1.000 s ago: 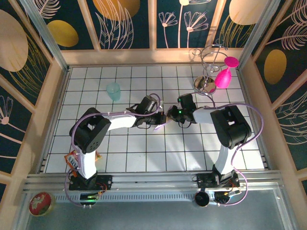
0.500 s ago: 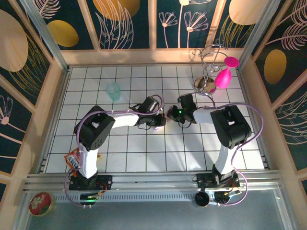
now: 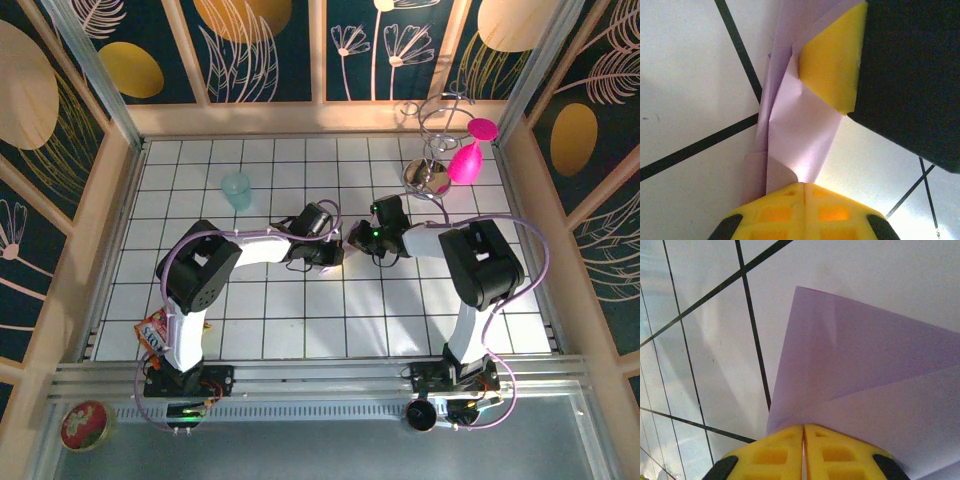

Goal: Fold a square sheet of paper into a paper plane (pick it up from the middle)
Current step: Fold the wing for the fifth time at the center of the table.

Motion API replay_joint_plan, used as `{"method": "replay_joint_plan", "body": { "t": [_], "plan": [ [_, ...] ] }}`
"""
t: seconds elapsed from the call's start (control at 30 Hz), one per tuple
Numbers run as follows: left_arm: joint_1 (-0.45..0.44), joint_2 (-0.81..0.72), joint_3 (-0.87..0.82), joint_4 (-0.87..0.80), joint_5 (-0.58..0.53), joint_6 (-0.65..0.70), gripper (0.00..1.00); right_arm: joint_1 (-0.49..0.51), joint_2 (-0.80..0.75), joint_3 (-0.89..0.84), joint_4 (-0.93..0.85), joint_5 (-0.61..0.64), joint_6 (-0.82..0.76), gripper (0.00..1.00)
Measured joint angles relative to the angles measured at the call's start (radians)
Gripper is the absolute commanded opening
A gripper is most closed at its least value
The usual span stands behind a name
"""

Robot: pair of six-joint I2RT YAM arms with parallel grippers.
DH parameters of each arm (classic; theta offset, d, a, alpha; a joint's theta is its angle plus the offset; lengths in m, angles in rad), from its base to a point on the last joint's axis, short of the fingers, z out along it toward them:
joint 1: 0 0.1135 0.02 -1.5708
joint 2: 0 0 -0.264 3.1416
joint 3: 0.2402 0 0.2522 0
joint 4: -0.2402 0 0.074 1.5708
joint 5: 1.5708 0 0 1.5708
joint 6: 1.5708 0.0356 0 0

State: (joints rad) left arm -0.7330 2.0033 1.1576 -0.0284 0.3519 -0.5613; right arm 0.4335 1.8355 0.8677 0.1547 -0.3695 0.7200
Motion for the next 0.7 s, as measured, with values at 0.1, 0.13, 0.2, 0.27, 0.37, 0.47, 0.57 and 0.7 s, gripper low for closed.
{"method": "replay_joint_plan", "body": {
  "t": [0.1,0.13,0.2,0.27,0.37,0.47,0.57,0.7],
  "plan": [
    [0.000,-0.001,0.000,-0.003,0.000,0.005,0.00,0.000,0.000,0.000,0.000,0.000,0.000,0.11],
    [0.000,-0.003,-0.003,-0.003,0.000,0.009,0.00,0.000,0.000,0.000,0.000,0.000,0.000,0.11],
    [0.000,-0.016,-0.020,-0.008,-0.001,0.016,0.00,0.000,0.000,0.000,0.000,0.000,0.000,0.11],
    [0.000,-0.034,-0.039,-0.022,-0.001,0.024,0.00,0.000,0.000,0.000,0.000,0.000,0.000,0.11],
    [0.000,-0.053,-0.058,-0.037,-0.007,0.038,0.00,0.000,0.001,0.000,0.000,0.000,0.000,0.11],
    [0.000,-0.063,-0.066,-0.048,-0.016,0.047,0.00,0.000,0.002,0.000,0.000,0.000,0.000,0.11],
    [0.000,-0.073,-0.077,-0.056,-0.022,0.056,0.00,-0.001,0.002,0.000,0.000,0.000,0.000,0.11],
    [0.000,-0.080,-0.088,-0.055,-0.023,0.064,0.00,-0.001,0.002,0.000,0.000,-0.002,0.000,0.11]
  ]
}}
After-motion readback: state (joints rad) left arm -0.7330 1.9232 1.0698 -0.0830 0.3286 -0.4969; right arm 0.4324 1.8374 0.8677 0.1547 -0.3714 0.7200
